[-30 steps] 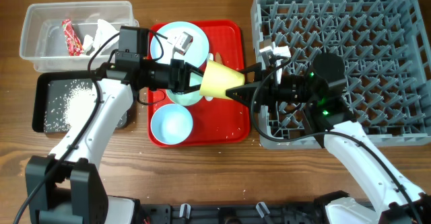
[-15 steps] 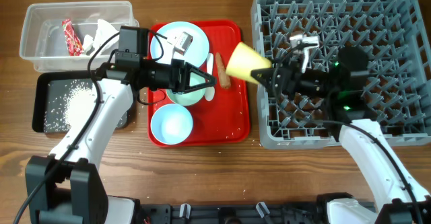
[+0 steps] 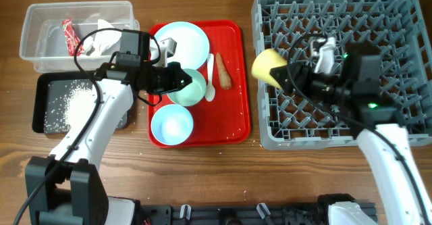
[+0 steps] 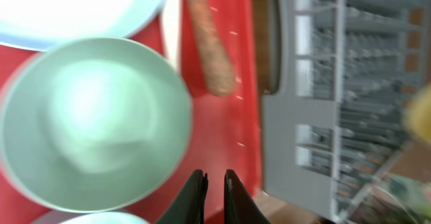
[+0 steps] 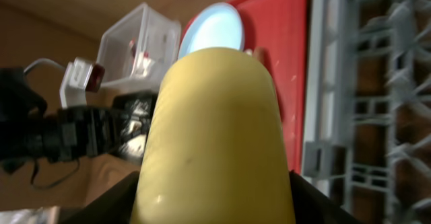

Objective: Sort waste into correct bins and load items into the dishwasher rack
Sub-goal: 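Place the yellow cup into the dish rack with the right gripper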

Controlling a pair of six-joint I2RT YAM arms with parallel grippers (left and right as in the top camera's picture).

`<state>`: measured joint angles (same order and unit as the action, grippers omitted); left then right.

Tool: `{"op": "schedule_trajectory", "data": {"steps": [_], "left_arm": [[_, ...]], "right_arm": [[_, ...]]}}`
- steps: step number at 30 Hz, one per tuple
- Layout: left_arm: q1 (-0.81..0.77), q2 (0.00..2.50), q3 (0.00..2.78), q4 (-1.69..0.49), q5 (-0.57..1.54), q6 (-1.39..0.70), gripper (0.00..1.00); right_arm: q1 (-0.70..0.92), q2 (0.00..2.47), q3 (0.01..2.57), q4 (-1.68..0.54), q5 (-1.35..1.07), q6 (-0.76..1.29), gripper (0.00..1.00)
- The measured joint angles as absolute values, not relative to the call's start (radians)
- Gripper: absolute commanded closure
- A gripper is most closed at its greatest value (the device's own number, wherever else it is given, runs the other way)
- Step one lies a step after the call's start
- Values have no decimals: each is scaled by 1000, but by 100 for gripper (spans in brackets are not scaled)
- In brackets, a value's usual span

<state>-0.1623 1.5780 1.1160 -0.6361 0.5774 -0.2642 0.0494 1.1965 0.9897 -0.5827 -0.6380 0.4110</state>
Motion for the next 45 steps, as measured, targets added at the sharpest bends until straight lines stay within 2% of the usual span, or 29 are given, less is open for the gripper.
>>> {"op": "schedule_trajectory", "data": {"steps": [4,9,19,20,25,28,32,37,41,45], "left_arm": [[-162,1578,1116,-637,517,-264,89],[-162,1578,1116,-637,493,-264,88],[-162,1578,1116,-637,486,-264,88],[-162,1578,1116,-637,486,-264,88],[-162,1578,1116,-645,486,-264,88],[-162,1578,1116,-648,485,-263,85],[-162,1578,1116,-648,483,-263,84],[-162,1578,1116,-652,472,-260,73],[-162,1578,1116,-656,460,-255,70],[-162,1578,1116,-659,456,-255,70]], "right_arm": [[49,1182,1122,-830,-467,335,60],[49,1182,1149,-1046,-304,280,60],[86,1353,1152,-1192,-230,202,60],[101,1365,1152,-1192,-228,199,58],[173,1426,1152,-1194,-226,196,36],[178,1455,1152,-1201,-215,196,32],[178,1467,1152,-1198,-197,199,14],[178,1468,1164,-1172,-189,204,9],[178,1471,1253,-1164,-189,204,9],[178,1471,1333,-1193,-190,200,21]]}}
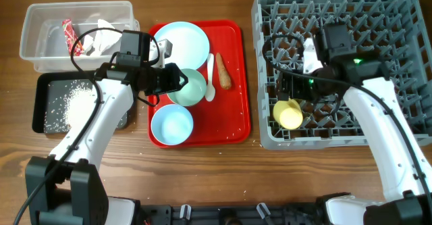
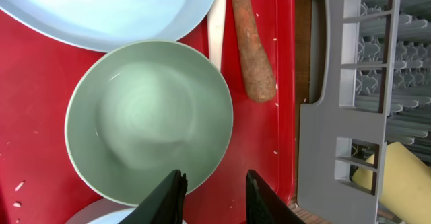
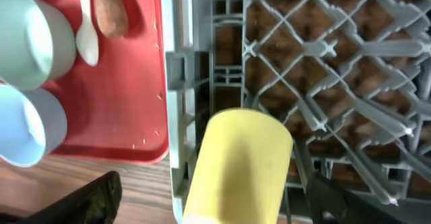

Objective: Sort waste into correct bins and load items into the dishwasher rack
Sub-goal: 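Place the yellow cup into the dish rack with the right gripper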

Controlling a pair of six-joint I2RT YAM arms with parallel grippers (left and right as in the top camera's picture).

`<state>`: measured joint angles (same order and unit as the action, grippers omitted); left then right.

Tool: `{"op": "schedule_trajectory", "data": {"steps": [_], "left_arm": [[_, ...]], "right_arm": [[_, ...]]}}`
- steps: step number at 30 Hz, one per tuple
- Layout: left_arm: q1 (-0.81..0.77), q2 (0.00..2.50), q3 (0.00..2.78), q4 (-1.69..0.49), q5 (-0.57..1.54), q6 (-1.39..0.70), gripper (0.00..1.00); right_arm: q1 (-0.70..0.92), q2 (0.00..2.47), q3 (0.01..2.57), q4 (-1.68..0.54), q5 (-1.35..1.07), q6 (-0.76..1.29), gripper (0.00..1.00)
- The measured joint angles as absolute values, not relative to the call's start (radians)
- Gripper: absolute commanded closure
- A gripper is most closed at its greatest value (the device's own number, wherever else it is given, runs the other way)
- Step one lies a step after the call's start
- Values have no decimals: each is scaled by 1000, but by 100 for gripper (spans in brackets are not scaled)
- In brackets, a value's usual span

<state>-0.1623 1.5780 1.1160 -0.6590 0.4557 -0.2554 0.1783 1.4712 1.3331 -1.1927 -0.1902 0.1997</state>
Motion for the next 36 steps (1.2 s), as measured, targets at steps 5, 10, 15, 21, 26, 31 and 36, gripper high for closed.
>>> {"op": "schedule_trajectory", "data": {"steps": [5,10,15,21,26,31,36], "left_arm": [[-162,1578,1116,-660,453,-255,69],[-162,1578,1116,-664,453,-255,69],[-162,1578,1116,-675,453,-255,69],[-162,1578,1116,-682,453,-255,69],[-162,1578,1116,-682,453,-255,69],[-162,1578,1116,-682,453,-255,69],[-162,1578,1116,-688,453,-255,69]], "right_arm": [[178,1471,1334,-1324,-190,175,66],[178,1472,1334,-1394,-194,151,82],[178,1472,1334,-1398,-194,147,81],[178,1472,1334,-1389,-194,142,81],[186,1472,1334,-1403,-194,128,81],[226,1472,1334,-1403,-194,126,81],[248,1472,1328,-1401,-198,126,81]]}}
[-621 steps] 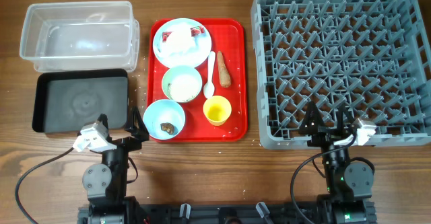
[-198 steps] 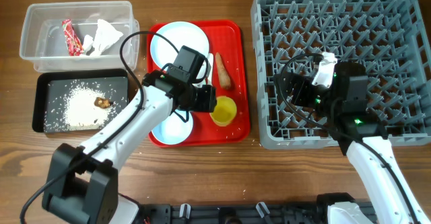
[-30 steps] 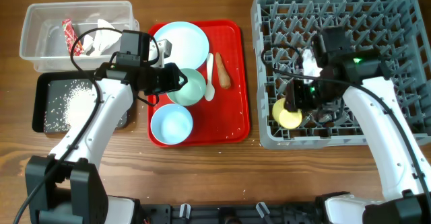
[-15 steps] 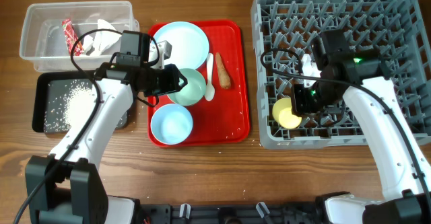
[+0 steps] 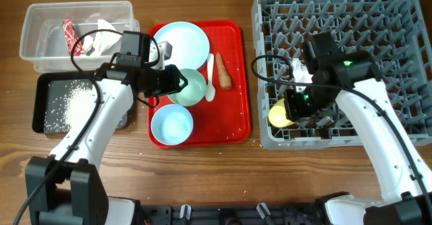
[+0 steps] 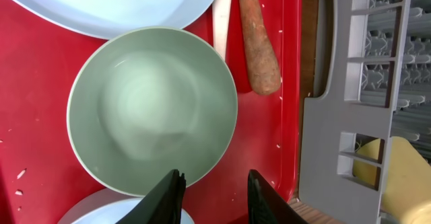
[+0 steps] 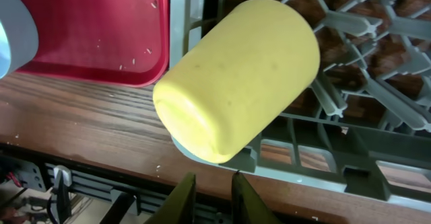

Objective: Sort waste into correct bins and load items into the dishwasher rack
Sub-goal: 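Place the yellow cup into the dish rack with the right gripper, then grasp the carrot with the left gripper and drop it on the black tray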

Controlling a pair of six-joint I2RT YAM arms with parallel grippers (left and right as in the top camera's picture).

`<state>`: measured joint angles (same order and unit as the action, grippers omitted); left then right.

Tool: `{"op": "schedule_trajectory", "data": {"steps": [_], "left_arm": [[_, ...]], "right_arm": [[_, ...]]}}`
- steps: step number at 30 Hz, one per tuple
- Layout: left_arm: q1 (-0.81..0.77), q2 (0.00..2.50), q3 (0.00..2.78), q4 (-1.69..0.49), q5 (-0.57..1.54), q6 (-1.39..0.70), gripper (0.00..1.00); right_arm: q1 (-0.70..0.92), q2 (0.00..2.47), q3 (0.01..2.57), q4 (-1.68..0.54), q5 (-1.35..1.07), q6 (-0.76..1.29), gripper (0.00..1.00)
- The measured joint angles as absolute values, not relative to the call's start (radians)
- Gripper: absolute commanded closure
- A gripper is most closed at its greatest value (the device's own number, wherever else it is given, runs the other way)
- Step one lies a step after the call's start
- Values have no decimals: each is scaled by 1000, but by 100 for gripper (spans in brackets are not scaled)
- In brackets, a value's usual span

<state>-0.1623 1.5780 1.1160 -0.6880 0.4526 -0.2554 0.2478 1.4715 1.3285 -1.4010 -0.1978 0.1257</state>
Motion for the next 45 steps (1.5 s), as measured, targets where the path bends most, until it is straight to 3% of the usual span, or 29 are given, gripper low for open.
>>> {"op": "schedule_trajectory", "data": {"steps": [17,22,24,26,32,40,45], "left_arm": [[-162,1578,1116,-689,453,-255,69],[-162,1578,1116,-690,453,-255,69],[-162,1578,1116,-686,453,-255,69],[-166,1578,1116,-658,452,-255,70],[-276,1578,1145,-616,360,-264,61],[-465,1687,1446,-723,139,-276,48],[-488,1860,1505,-624,86,-327,46]], "right_arm": [[247,1472,1259,-1317,-67,187,75],[247,1472,1259,-1299,-9,223,61],[247,1472,1261,-1291,1,237,48],[247,1473,1282,-1291,1,249,27],[247,1476,1498,-1293,1,258,3],[247,1477,1538,-1285,1,258,0],[247,1477,1538,-1290,1,258,0]]}}
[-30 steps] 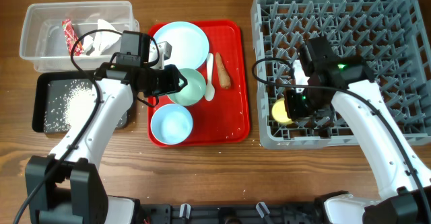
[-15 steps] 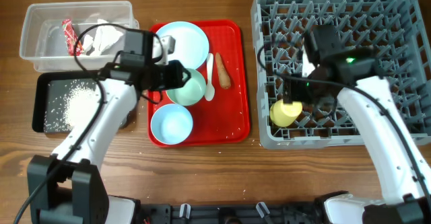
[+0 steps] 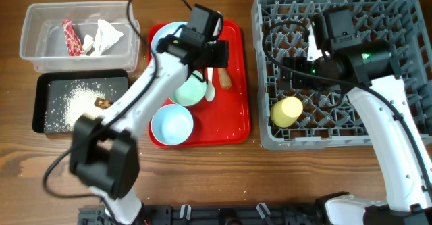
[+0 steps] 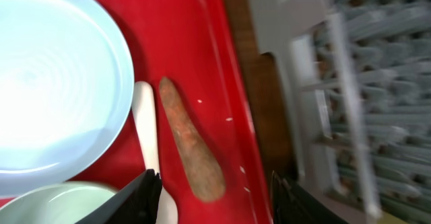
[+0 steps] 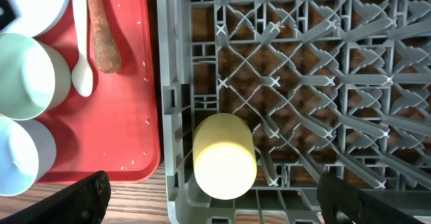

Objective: Sort waste into correct bins and load items into the dishwasher rack
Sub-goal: 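Grasp the carrot with the left gripper and drop it on the black tray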

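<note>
An orange carrot (image 4: 192, 158) lies on the red tray (image 3: 236, 120) beside a white spoon (image 4: 147, 140). My left gripper (image 4: 217, 200) hangs open just above the carrot, one finger on each side. A yellow cup (image 5: 224, 155) stands bottom-up in the front left corner of the grey dishwasher rack (image 3: 405, 127). Raised above the cup, my right gripper (image 5: 214, 207) is open wide and holds nothing. In the overhead view the left gripper (image 3: 219, 55) is over the tray's right side and the cup (image 3: 287, 110) stands free.
The tray also holds a light blue plate (image 3: 177, 36), a green bowl (image 3: 190, 90) and a blue bowl (image 3: 172, 125). A clear bin (image 3: 40, 53) with wrappers and a black tray (image 3: 47, 127) with rice sit at the left. A white item (image 3: 314, 49) is in the rack.
My left gripper has gone from over the green bowl to over the carrot, still open. My right gripper has drawn back from the yellow cup and stands open wide above it.
First my right gripper held the yellow cup over the rack's left edge while the left was shut by the green bowl. Then the cup was down in the rack's front left corner and the left gripper open. Now the cup stands free and the left gripper straddles the carrot.
</note>
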Controlling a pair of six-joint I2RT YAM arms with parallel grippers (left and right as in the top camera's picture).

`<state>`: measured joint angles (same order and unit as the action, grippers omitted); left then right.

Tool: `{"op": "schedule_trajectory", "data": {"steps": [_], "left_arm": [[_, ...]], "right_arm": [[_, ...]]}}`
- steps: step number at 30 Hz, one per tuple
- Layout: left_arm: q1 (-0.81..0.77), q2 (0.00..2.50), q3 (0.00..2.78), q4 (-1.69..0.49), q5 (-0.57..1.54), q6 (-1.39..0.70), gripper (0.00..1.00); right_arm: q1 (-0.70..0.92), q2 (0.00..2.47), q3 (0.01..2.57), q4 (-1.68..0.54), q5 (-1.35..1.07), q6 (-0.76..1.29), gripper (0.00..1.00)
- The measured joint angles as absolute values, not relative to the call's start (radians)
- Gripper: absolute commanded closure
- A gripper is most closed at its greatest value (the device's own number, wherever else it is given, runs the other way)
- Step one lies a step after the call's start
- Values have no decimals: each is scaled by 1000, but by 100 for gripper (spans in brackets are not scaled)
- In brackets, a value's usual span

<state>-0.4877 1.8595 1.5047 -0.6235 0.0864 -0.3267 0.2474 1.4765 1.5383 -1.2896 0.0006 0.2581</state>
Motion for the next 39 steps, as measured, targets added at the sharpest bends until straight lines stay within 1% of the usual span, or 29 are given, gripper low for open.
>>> {"op": "schedule_trajectory", "data": {"steps": [5,11,19,26,31,32,34,36,37,39], "left_arm": [[-504,1984,1505,-545,60,-361,41],[-531,2033,1505,-541,34,-353,40],[-533,2050,1505,-541,23,-266,42],[-534,2135,1505,-540,24,-210,42],[-541,2138,1505,-529,35,-121,40],[-542,2140,1505,-526,43,-98,43],[-549,2151,1505,-524,49,-54,59],[-555,2156,1509,-522,54,-22,82],[-555,2157,1510,-522,54,-17,87],[-556,2158,1512,-524,57,-7,88]], "right_arm": [[247,1477,1538,-1293,1,258,0],[247,1477,1538,-1297,1,258,0],[247,1477,1538,-1296,1,258,0],[247,1477,1538,-1296,1,258,0],[247,1477,1538,-1295,1,258,0],[247,1477,1538,-1295,1,258,0],[247,1477,1538,-1295,1,258,0],[247,1477,1538,-1295,1,258,0],[247,1477,1538,-1295,1,258,0],[247,1477,1538,-1295,1,258,0]]}}
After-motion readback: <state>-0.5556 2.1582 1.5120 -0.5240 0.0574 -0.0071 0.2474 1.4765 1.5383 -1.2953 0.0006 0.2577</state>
